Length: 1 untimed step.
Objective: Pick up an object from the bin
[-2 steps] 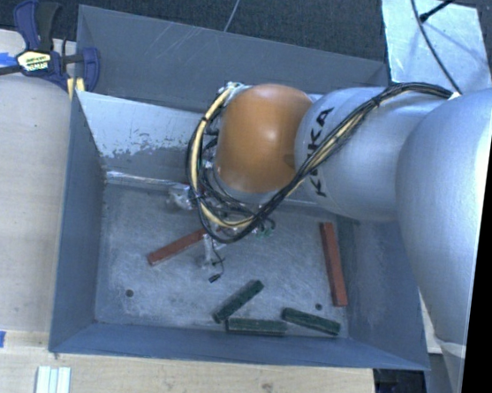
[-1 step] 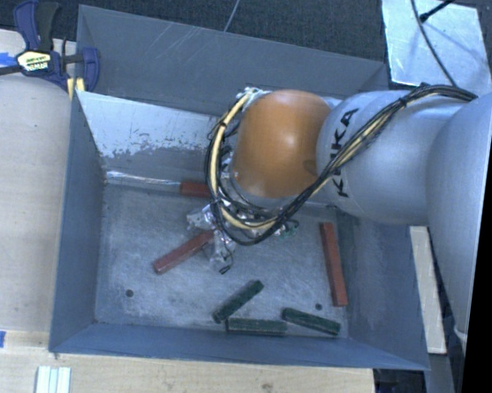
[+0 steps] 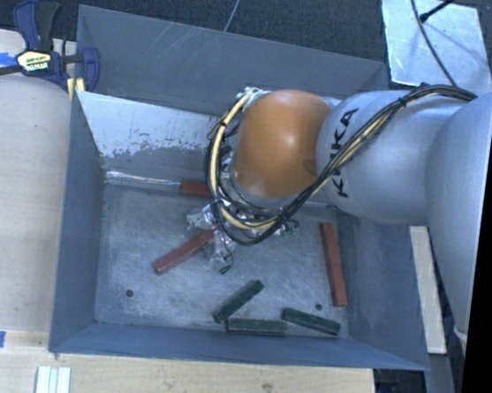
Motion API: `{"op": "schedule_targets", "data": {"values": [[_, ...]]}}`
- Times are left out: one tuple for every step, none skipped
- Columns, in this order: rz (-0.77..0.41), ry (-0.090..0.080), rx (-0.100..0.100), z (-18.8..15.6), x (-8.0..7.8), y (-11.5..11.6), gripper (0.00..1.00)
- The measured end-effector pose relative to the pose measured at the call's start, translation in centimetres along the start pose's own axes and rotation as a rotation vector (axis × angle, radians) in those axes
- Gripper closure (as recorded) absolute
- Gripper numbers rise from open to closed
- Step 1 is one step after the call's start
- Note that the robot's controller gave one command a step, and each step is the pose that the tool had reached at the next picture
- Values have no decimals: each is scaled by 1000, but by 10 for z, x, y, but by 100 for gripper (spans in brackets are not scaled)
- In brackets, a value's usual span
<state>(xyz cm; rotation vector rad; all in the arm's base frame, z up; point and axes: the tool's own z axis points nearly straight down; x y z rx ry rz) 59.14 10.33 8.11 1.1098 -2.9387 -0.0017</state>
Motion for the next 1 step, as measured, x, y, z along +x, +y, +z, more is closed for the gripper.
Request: {"op": "schedule_targets", "data": {"values": [[-40, -4, 2, -136, 15, -30, 100]]}}
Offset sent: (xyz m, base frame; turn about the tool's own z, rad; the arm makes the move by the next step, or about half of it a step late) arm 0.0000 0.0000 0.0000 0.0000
